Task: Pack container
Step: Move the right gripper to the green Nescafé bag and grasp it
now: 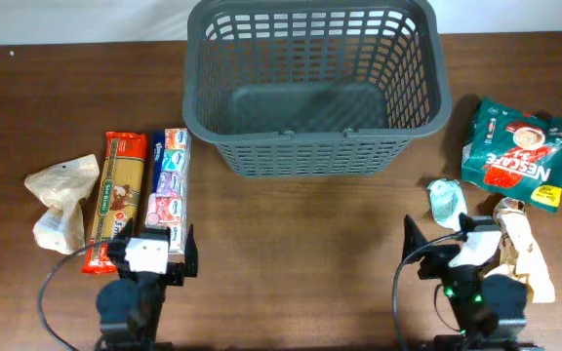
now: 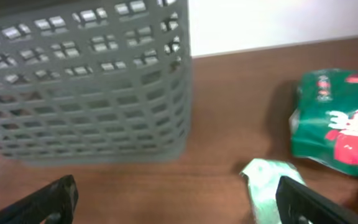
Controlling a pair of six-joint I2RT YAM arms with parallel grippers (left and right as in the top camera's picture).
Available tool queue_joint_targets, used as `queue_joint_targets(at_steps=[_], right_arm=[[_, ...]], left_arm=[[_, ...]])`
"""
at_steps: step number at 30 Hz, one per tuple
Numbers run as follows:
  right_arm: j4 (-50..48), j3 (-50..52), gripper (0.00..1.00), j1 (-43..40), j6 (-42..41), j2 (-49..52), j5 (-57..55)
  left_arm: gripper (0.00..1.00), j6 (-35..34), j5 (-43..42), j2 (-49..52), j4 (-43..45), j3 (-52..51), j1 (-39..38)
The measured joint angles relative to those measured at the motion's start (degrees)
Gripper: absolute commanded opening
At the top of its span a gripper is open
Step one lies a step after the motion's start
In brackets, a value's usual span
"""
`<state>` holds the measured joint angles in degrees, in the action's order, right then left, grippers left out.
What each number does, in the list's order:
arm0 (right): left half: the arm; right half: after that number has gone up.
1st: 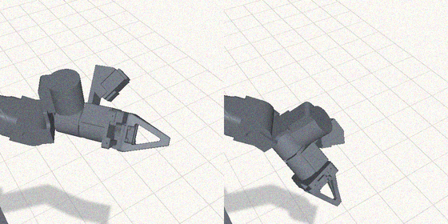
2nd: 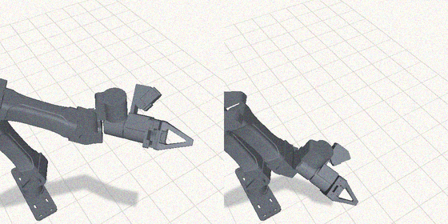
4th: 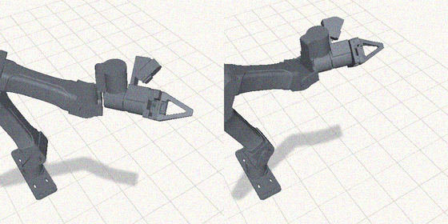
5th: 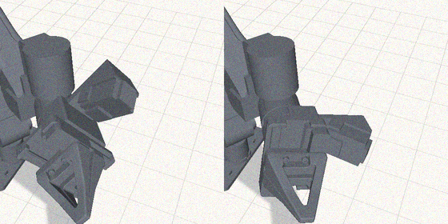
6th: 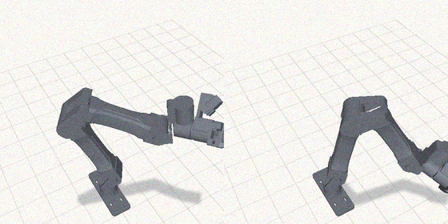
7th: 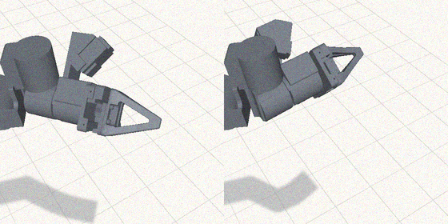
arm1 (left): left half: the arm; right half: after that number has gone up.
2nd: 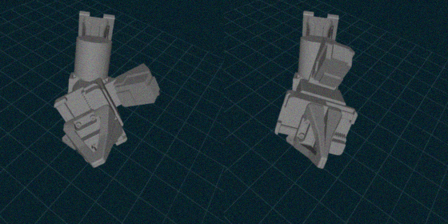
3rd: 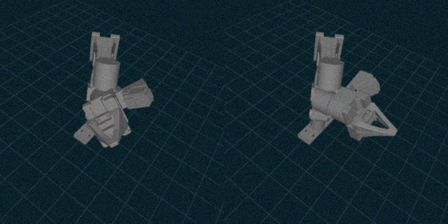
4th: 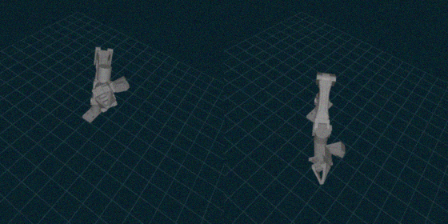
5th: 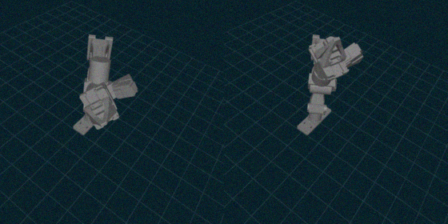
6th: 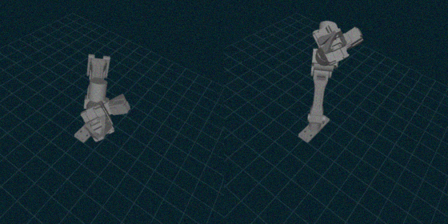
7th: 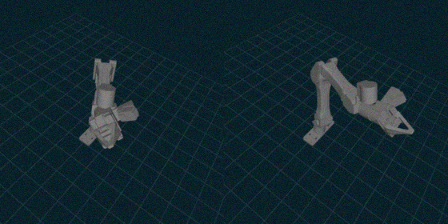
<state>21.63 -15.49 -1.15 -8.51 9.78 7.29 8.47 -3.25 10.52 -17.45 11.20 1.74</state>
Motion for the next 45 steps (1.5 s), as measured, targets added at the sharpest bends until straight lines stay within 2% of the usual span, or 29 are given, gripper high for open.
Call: queue_joint_targets(at_steps=[5, 11, 15, 18, 23, 27, 36, 45], right_arm=[[10.7, -17.5, 0.99, -0.2, 3.0, 17.5, -3.1], [28.0, -49.6, 0.99, -0.3, 6.4, 38.1, -5.4], [38.4, -68.5, 0.99, -0.3, 7.3, 46.0, -5.5], [41.4, -76.2, 0.99, -0.3, 7.7, 48.6, -7.3], [45.6, -81.9, 0.99, -3.2, 5.3, 51.8, -14.5], [48.3, -83.4, 0.99, -10.8, 2.8, 56.8, -16.3], [46.2, -83.4, 0.99, -28.3, 1.1, 78.0, -4.9], [39.5, -83.4, 0.99, -30.8, -0.1, 92.4, -1.9]], left_arm=[[0.99, 1.3, 2.9, 13.6, -1.2, 11.1, 0.8], [0.99, 3.3, 3.9, 32.5, -7.9, 29.9, 6.8], [0.99, 3.8, 1.4, 43.3, -10.9, 40.6, 11.7], [0.99, 3.9, -1.1, 48.6, -11.8, 45.2, 14.2], [0.99, 4.0, -2.9, 53.9, -11.7, 46.9, 15.7], [0.99, 4.0, -3.5, 56.6, -11.9, 46.9, 15.7], [0.99, 4.0, -3.9, 60.8, -11.9, 46.9, 15.7], [0.99, 4.0, -3.9, 61.3, -11.9, 46.9, 15.7]])
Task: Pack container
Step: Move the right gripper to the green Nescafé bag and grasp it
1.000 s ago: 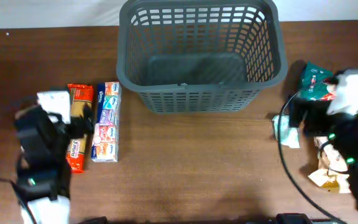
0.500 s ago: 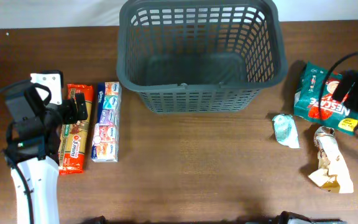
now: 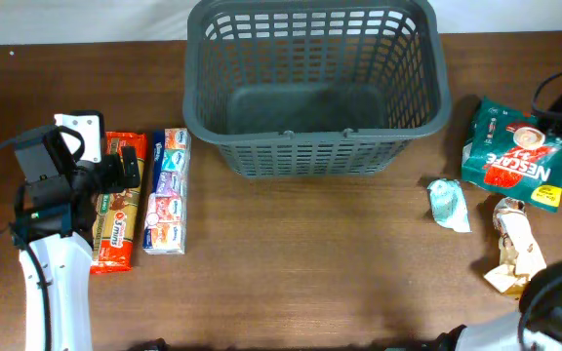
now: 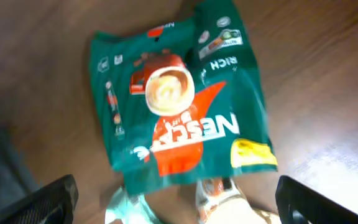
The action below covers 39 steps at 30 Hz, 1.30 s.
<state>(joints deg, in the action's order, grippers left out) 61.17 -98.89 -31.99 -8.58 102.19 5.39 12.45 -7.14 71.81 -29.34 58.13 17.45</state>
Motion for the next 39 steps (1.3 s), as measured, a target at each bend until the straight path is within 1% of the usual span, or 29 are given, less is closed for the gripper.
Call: queue_joint_targets(at_steps=[3, 8, 12, 17, 24, 32, 36, 37, 38, 39], right_arm=[[-3.5, 0.0, 0.99, 0.2, -0.2, 3.9, 0.1], [-8.8, 0.0, 0.99, -0.2, 2.2, 8.3, 1.6], [-12.2, 0.0, 0.99, -1.7, 3.0, 10.4, 5.2], [-13.9, 0.0, 0.99, -3.0, 3.3, 11.0, 3.1], [-13.9, 0.0, 0.99, -5.0, 3.5, 12.4, 3.3], [-10.3, 0.8, 0.99, -5.1, 5.8, 21.4, 7.1], [-10.0, 0.9, 1.00, -5.1, 6.9, 23.0, 9.7], [-10.0, 0.9, 0.93, -5.0, 7.1, 23.0, 10.0], [-9.9, 0.9, 0.75, -5.0, 7.5, 23.1, 10.2], [-9.9, 0.9, 0.42, -5.0, 7.7, 23.2, 10.6]], left_arm=[[0.99, 0.0, 0.0, 0.0, 0.0, 0.0, 0.0], [0.99, 0.0, 0.0, 0.0, 0.0, 0.0, 0.0], [0.99, 0.0, 0.0, 0.0, 0.0, 0.0, 0.0], [0.99, 0.0, 0.0, 0.0, 0.0, 0.0, 0.0], [0.99, 0.0, 0.0, 0.0, 0.0, 0.0, 0.0], [0.99, 0.0, 0.0, 0.0, 0.0, 0.0, 0.0], [0.99, 0.0, 0.0, 0.0, 0.0, 0.0, 0.0], [0.99, 0.0, 0.0, 0.0, 0.0, 0.0, 0.0], [0.99, 0.0, 0.0, 0.0, 0.0, 0.0, 0.0], [0.99, 0.0, 0.0, 0.0, 0.0, 0.0, 0.0]])
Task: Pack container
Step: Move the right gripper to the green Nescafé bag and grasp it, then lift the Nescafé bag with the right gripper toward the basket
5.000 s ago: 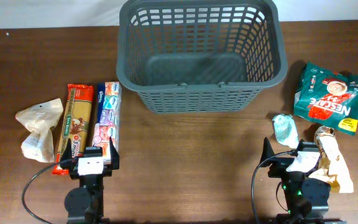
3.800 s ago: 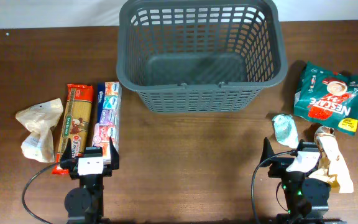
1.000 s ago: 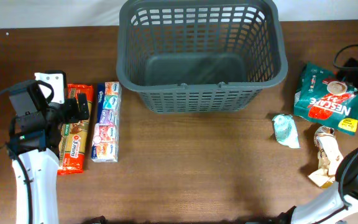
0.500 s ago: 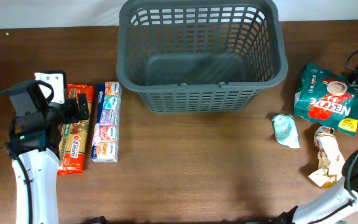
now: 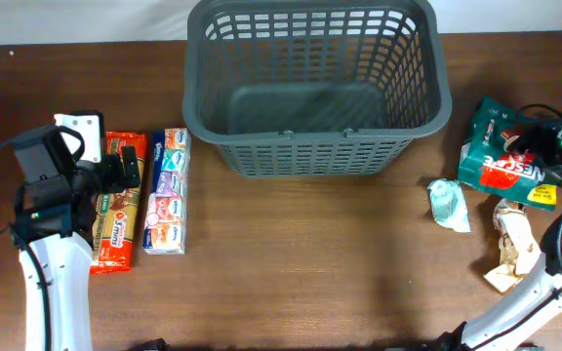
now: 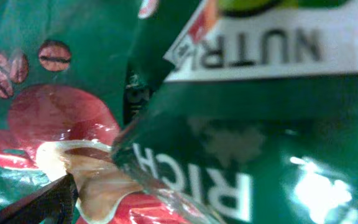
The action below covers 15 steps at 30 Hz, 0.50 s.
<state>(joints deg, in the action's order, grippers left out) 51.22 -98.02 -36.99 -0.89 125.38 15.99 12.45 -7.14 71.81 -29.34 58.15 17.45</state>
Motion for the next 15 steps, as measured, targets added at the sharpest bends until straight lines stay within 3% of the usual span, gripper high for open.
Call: queue_joint_targets(at_steps=[1, 5, 15], right_arm=[[0.0, 0.0, 0.27, 0.0, -0.1, 0.1, 0.2], [0.3, 0.0, 0.06, 0.0, -0.2, 0.6, 0.9], [0.6, -0.3, 0.04, -0.5, -3.4, 1.1, 2.0]], left_arm=[[0.99, 0.0, 0.0, 0.0, 0.0, 0.0, 0.0], [0.99, 0.0, 0.0, 0.0, 0.0, 0.0, 0.0], [0.99, 0.0, 0.0, 0.0, 0.0, 0.0, 0.0]])
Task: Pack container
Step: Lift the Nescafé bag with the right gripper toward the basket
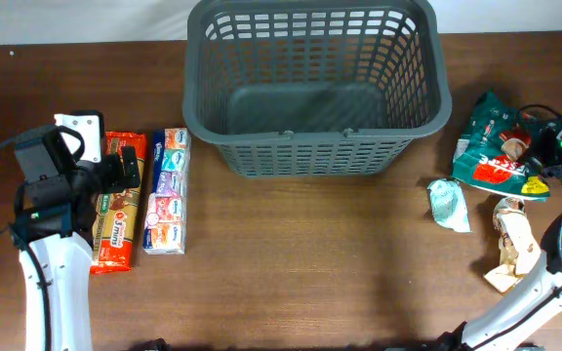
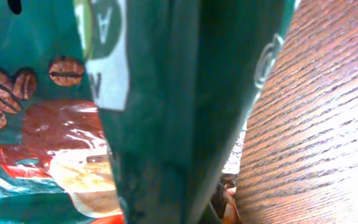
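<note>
The grey mesh basket [image 1: 310, 151] stands at the back centre with nothing in it. On its right is the green Nescafe coffee bag [image 1: 491, 151], crumpled and tipped up on edge. My right gripper [image 1: 546, 146] is shut on the bag's right side. In the right wrist view the green bag [image 2: 166, 93] fills the frame and hides the fingers. At the far left my left gripper [image 1: 125, 168] hovers over the orange pasta pack [image 1: 115, 234], and it looks open.
A long pack of small sachets [image 1: 169, 195] lies beside the pasta. Near the coffee bag are a small teal sachet [image 1: 448, 203] and a crumpled tan paper bag [image 1: 515, 244]. Bare wooden table [image 2: 316, 124] lies to the bag's right.
The coffee bag has gone from lying flat to bunched up on edge, shifted a little left. My right gripper has shut on it. The left arm has not moved.
Both arms started folded at the table's front edge with their grippers open. Then the left reached over the pasta pack and the right hung open above the flat coffee bag. It then sat low on the bag, and now it holds the bag tipped up.
</note>
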Controlling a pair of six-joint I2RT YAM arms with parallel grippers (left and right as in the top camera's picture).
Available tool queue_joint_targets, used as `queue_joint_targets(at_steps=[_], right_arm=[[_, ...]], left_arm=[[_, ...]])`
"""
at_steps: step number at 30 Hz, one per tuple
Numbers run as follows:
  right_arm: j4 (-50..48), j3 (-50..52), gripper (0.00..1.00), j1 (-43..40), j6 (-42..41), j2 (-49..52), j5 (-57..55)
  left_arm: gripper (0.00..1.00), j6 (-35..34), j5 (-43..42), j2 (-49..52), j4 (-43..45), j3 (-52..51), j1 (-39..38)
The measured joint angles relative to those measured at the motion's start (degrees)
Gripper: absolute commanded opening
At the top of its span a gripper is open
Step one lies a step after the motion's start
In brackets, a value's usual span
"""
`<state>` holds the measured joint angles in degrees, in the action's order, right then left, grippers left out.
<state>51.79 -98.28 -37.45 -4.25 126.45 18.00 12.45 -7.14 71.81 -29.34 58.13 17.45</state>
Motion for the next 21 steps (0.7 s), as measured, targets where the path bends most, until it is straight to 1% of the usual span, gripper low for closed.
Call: queue_joint_targets(at_steps=[12, 21], right_arm=[[0.9, 0.0, 0.04, -2.3, -0.5, 0.0, 3.3], [1.0, 0.0, 0.04, -3.0, -0.5, 0.0, 3.3]], left_arm=[[0.99, 0.0, 0.0, 0.0, 0.0, 0.0, 0.0], [0.99, 0.0, 0.0, 0.0, 0.0, 0.0, 0.0]])
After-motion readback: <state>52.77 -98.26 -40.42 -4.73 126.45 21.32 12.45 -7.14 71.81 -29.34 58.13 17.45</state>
